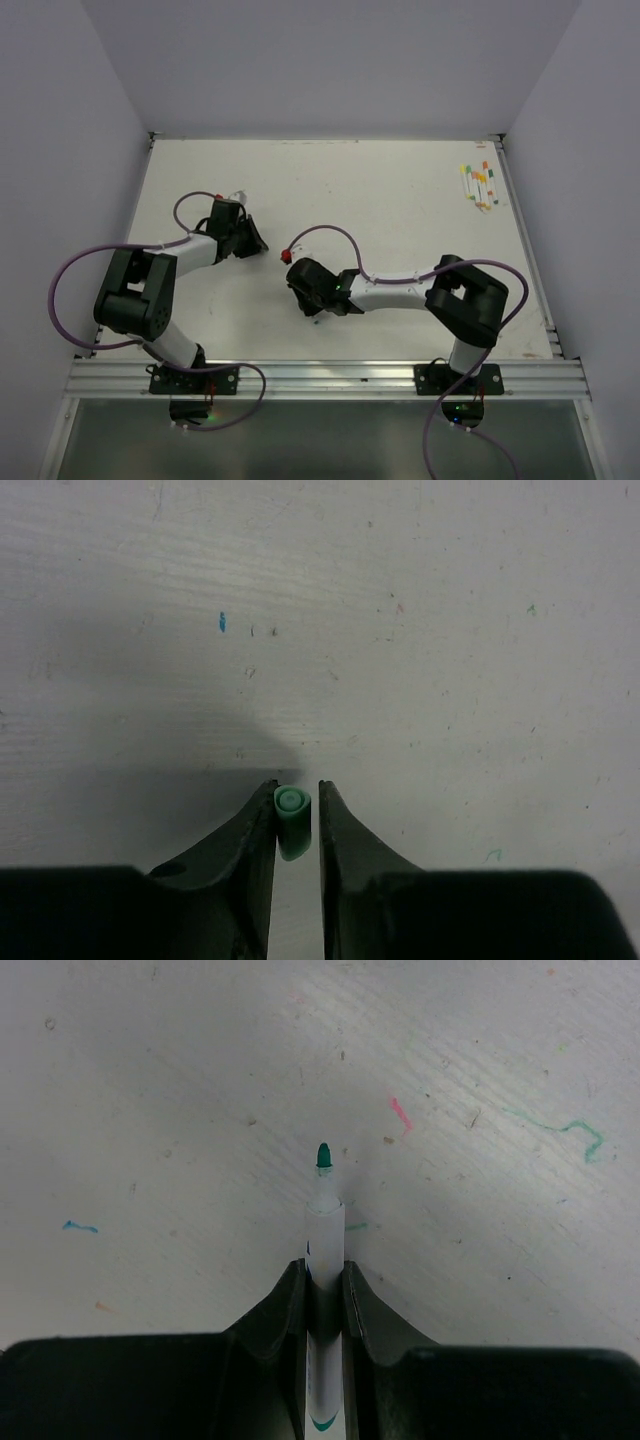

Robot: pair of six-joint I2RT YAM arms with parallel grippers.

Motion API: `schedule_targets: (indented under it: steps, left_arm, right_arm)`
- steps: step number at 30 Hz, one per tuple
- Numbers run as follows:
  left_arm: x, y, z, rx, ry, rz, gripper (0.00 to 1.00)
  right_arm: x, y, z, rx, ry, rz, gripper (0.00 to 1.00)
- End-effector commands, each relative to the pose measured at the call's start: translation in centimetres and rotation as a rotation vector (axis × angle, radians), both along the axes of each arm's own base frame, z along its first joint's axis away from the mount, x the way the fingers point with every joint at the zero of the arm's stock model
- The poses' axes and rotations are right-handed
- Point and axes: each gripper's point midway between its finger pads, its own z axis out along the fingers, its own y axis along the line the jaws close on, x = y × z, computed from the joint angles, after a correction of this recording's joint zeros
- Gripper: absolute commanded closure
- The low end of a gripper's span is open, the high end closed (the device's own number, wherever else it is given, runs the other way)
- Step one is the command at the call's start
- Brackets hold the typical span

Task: Open the pen caps

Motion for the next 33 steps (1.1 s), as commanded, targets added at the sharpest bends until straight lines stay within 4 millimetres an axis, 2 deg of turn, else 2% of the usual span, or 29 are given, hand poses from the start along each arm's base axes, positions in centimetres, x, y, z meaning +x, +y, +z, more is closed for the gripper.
schedule_targets:
  steps: [1, 3, 4, 6, 11, 14, 18, 19, 20, 21, 22, 23, 24, 25, 26, 27, 28, 29, 30, 31, 32, 33]
  left_arm:
    - [2.0, 0.1, 1.4, 0.02, -0.083, 0.009, 0.74]
    - [1.8, 0.3, 1.2, 0.026, -0.074, 0.016, 0.67]
    - [1.8, 0.4, 1.1, 0.029, -0.075, 0.021, 0.6]
    - [1.5, 0.6, 0.7, 0.034, -0.066, 0.027, 0.5]
    - [1.2, 0.5, 0.5, 0.026, -0.063, 0.03, 0.39]
    - [1.1, 0.6, 0.9, 0.023, -0.075, 0.03, 0.36]
    - [1.1, 0.5, 2.5, 0.014, -0.104, 0.031, 0.33]
    - [1.2, 0.5, 3.8, 0.005, -0.135, 0.031, 0.32]
    - [1.2, 0.5, 4.5, 0.0, -0.155, 0.033, 0.32]
    - [1.3, 0.6, 6.3, -0.01, -0.204, 0.041, 0.31]
    - [0.6, 0.8, 6.5, -0.008, -0.189, 0.043, 0.3]
    - [0.6, 0.8, 7.3, -0.012, -0.208, 0.043, 0.29]
    - [0.5, 0.6, 8.9, -0.033, -0.248, 0.039, 0.28]
    - [0.3, 0.5, 9.7, -0.043, -0.263, 0.036, 0.27]
    - [0.2, 0.3, 10.5, -0.057, -0.283, 0.028, 0.27]
    - [0.1, 0.1, 11.9, -0.078, -0.32, 0.02, 0.26]
    - [-0.1, -0.3, 12.7, -0.097, -0.337, -0.002, 0.26]
    - [-0.1, -0.4, 13.5, -0.105, -0.354, -0.011, 0.25]
    - [-0.2, -0.5, 14.1, -0.11, -0.368, -0.018, 0.25]
    - [-0.6, -0.8, 15.1, -0.128, -0.386, -0.039, 0.25]
    - [-0.9, -1.1, 15.7, -0.144, -0.4, -0.049, 0.25]
    - [-1.5, -1.6, 16.7, -0.181, -0.422, -0.08, 0.25]
  right_arm:
    - [0.5, 2.0, 1.0, 0.058, -0.014, 0.028, 0.86]
    - [0.5, 2.0, 0.9, 0.056, -0.012, 0.023, 0.8]
    - [0.4, 1.8, 0.7, 0.048, -0.008, 0.021, 0.78]
    - [0.4, 1.7, 0.7, 0.044, -0.008, 0.018, 0.73]
    - [0.5, 1.3, 0.9, 0.031, -0.018, 0.02, 0.62]
    - [1.0, 1.1, 1.6, 0.037, -0.032, 0.009, 0.56]
    - [2.6, 0.1, 4.3, 0.072, -0.086, -0.027, 0.47]
    - [3.8, -0.9, 5.9, 0.09, -0.109, -0.06, 0.45]
    - [4.6, -1.6, 6.6, 0.089, -0.125, -0.07, 0.44]
    - [6.3, -3.1, 7.2, 0.088, -0.139, -0.114, 0.43]
    - [7.1, -4.2, 7.9, 0.081, -0.153, -0.138, 0.43]
    - [8.2, -5.3, 9.4, 0.093, -0.191, -0.153, 0.42]
    - [10.2, -7.4, 10.3, 0.09, -0.216, -0.211, 0.42]
    - [11.2, -8.7, 11.0, 0.086, -0.239, -0.238, 0.41]
    - [12.3, -10.3, 12.6, 0.085, -0.287, -0.265, 0.4]
    - [14.6, -13.3, 13.3, 0.067, -0.319, -0.349, 0.38]
    - [15.9, -14.9, 14.0, 0.069, -0.349, -0.391, 0.36]
    - [17.2, -16.5, 14.6, 0.06, -0.375, -0.415, 0.34]
    - [19.3, -19.7, 14.6, 0.042, -0.383, -0.489, 0.34]
    - [20.7, -21.1, 15.3, 0.031, -0.4, -0.517, 0.34]
    - [21.9, -22.7, 15.4, -0.006, -0.414, -0.529, 0.34]
    - [23.8, -25.3, 15.0, -0.034, -0.408, -0.585, 0.34]
